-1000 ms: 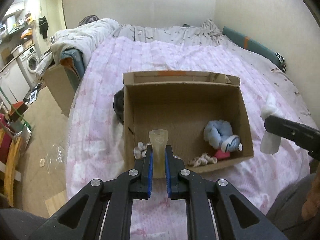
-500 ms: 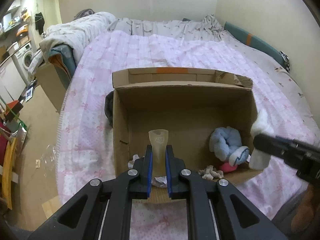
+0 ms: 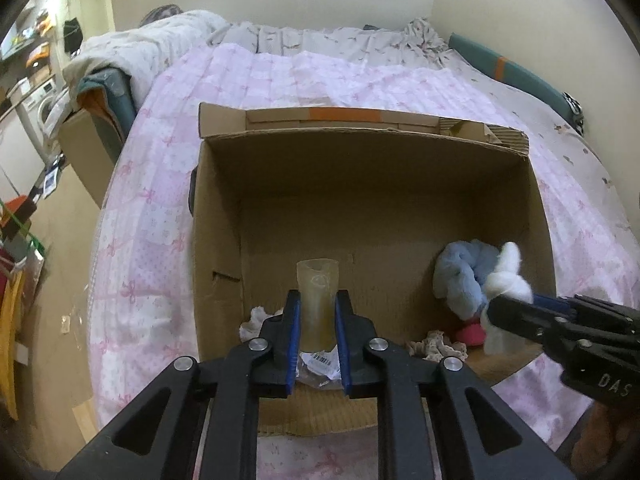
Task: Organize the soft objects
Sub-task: 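Open the left gripper to drop the beige piece while the right gripper releases the sock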
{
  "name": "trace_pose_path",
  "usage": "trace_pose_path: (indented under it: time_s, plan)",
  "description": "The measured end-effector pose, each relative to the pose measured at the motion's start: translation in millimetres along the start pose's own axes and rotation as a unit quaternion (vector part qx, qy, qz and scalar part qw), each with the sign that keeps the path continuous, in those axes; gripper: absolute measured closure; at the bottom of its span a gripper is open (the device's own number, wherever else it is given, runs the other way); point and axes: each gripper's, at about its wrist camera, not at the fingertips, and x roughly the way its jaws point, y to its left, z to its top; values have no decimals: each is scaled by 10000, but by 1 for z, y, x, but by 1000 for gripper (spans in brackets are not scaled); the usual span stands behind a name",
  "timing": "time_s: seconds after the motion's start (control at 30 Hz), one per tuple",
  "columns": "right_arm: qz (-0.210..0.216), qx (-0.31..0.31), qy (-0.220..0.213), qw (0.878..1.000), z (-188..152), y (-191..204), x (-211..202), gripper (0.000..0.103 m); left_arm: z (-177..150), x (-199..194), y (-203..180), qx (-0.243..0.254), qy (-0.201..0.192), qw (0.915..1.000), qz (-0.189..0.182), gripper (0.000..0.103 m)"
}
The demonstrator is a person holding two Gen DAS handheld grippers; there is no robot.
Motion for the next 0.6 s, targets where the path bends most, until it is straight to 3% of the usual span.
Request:
trace_pose_path:
  time_s: [0.17,0.3,0.5,0.6]
  plan:
    - [15,-111,109,9999,2,4,11,74,-2,6,4,-149,98,9996,-206,87]
    - [45,-32,169,9998,3,2,17,74,-1,9,5,-161,82,9998,-109,83]
    - [-14,102,315,9995,0,-4,24,74,0,7,2,-93,30,9999,-42,58]
    - [1,97,301,9995,0,-4,23,74,0,4,0,-65,-30,10000,41,37]
